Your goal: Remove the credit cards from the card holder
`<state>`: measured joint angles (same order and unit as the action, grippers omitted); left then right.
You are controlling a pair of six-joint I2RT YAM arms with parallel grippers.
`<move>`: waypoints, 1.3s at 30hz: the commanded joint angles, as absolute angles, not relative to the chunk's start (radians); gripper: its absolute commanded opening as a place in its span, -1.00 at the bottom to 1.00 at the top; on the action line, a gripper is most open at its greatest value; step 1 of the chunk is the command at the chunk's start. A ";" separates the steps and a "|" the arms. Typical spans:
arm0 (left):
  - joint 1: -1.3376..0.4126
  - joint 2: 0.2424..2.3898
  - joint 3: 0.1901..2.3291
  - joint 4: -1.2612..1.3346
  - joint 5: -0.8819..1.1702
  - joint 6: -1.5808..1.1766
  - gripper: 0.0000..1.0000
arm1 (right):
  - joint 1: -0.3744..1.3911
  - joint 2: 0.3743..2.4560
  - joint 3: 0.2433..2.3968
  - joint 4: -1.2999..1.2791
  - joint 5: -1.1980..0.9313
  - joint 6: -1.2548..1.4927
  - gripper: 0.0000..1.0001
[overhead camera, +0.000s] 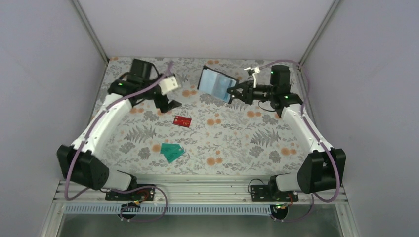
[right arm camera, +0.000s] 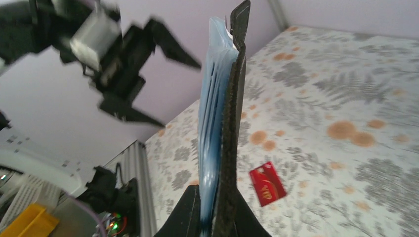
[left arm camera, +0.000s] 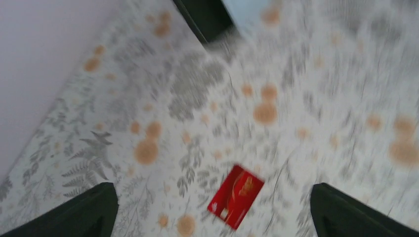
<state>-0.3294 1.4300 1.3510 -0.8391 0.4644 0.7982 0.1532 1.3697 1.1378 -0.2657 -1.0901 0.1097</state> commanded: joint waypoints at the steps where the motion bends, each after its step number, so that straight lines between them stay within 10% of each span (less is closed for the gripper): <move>1: -0.263 1.383 1.422 -0.827 0.688 0.560 1.00 | 0.255 1.369 1.185 -0.290 -1.153 0.050 -0.91; 19: -0.182 1.248 1.260 -0.721 1.163 0.441 0.97 | 0.539 1.411 1.286 -0.303 -1.110 -0.035 -0.91; 21: -0.181 1.245 1.273 -0.759 1.182 0.478 0.70 | 0.549 1.412 1.295 -0.297 -1.093 -0.027 -0.91; 25: -0.179 1.237 1.293 -0.798 1.195 0.516 -0.83 | 0.562 1.411 1.301 -0.276 -1.086 -0.012 -0.89; 26: -0.178 1.235 1.293 -0.806 1.210 0.520 -0.94 | 0.563 1.404 1.298 -0.262 -1.085 -0.005 -0.87; 39: -0.169 1.204 1.359 -0.930 1.309 0.642 -0.95 | 0.674 1.396 1.251 0.017 -0.856 0.112 -0.55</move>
